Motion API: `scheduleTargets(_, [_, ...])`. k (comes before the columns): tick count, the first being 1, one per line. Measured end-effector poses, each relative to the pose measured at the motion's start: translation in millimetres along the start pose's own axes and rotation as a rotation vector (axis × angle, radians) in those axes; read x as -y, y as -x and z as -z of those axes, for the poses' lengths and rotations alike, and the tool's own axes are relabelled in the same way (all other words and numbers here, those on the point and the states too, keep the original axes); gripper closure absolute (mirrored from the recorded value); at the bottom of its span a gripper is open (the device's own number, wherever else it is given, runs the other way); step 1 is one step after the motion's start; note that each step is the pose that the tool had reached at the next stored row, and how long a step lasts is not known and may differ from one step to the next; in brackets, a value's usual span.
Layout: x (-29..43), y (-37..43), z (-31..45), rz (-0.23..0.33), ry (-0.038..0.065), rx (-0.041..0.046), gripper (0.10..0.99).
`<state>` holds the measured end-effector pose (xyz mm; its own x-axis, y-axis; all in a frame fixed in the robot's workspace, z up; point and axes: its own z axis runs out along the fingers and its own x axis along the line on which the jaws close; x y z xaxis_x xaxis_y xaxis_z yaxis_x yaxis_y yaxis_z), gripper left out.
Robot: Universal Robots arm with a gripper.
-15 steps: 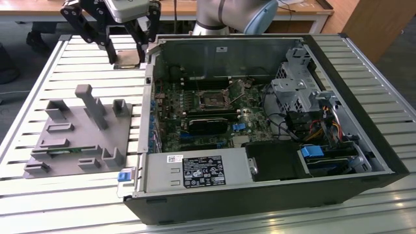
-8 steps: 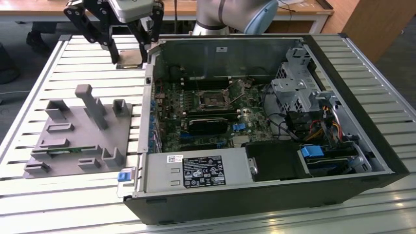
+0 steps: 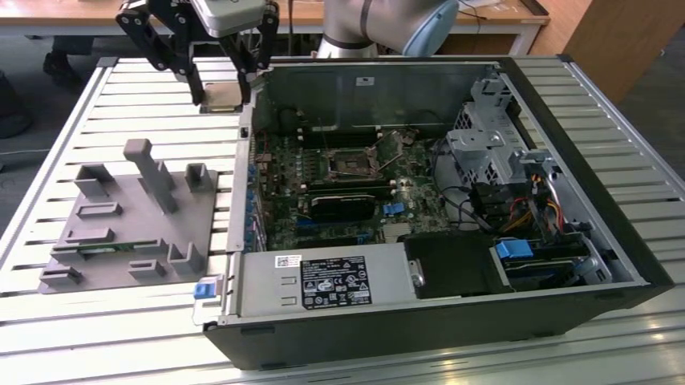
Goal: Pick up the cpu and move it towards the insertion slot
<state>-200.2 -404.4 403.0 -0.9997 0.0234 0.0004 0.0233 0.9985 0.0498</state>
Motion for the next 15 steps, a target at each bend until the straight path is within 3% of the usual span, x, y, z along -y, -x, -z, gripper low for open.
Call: scheduleTargets(15, [-0.4,15.8,0.0,0.0,0.0,0.0,0.549])
